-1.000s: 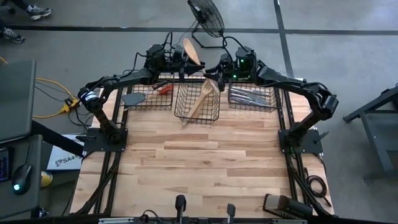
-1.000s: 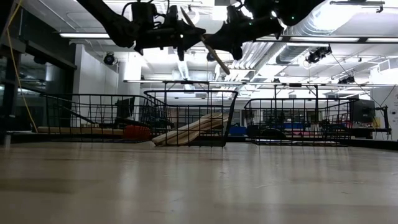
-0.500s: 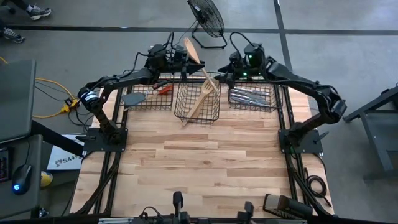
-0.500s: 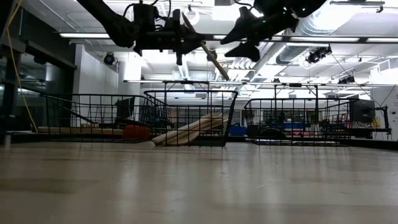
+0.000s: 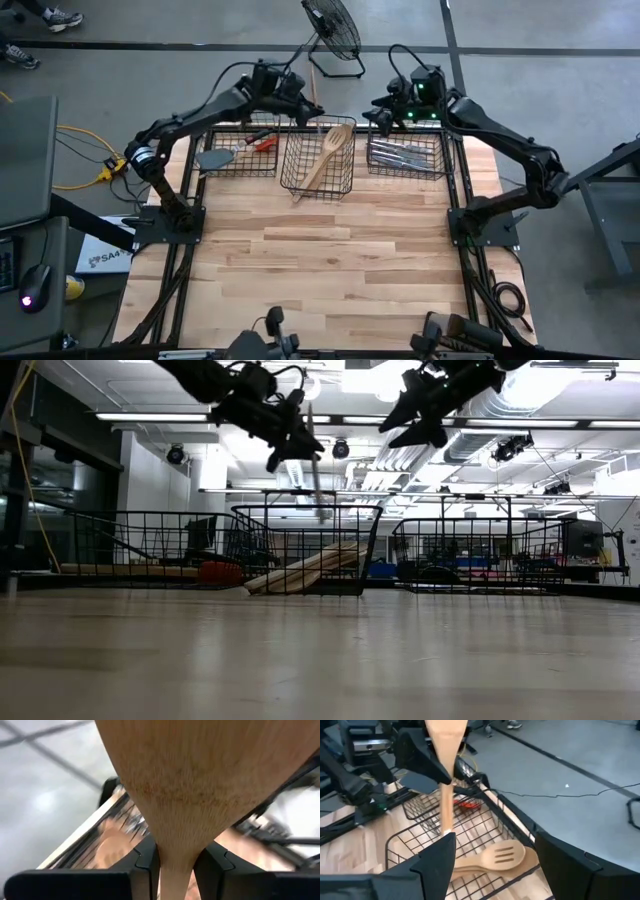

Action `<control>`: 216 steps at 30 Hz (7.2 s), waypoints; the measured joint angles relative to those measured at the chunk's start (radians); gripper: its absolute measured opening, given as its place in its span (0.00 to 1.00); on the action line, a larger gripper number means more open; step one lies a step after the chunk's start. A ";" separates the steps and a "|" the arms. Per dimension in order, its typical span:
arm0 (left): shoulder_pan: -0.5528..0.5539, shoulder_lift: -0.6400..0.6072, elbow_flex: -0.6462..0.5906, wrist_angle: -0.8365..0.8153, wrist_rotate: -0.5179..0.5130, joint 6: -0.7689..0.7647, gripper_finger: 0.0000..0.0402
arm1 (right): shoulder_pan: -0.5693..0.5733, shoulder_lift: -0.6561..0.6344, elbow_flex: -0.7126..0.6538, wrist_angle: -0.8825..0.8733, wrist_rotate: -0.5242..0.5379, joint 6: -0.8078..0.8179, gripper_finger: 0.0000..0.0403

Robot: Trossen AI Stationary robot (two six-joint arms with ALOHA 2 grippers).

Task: Pick & Place Kitchen Items
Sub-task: Put the brown serving spoon into the middle wire basket, then return to Home Position

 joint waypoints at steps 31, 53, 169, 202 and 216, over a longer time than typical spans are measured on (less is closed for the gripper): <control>-0.197 0.087 0.129 -0.455 -0.521 -0.163 0.20 | -0.132 -0.012 0.000 -0.089 -0.070 0.079 0.65; -0.197 0.150 0.131 -0.537 -0.463 -0.195 0.20 | -0.131 -0.012 0.000 -0.102 -0.069 0.056 0.65; -0.373 -1.594 -1.357 0.353 -0.671 -0.329 0.01 | 0.438 -1.324 -1.246 0.712 0.217 0.468 0.65; -0.412 -1.593 -1.442 0.191 -0.544 -0.193 0.01 | 0.438 -1.321 -1.247 0.589 0.182 0.493 0.65; -0.412 -1.593 -1.442 0.191 -0.544 -0.193 0.01 | 0.438 -1.321 -1.247 0.589 0.192 0.493 0.65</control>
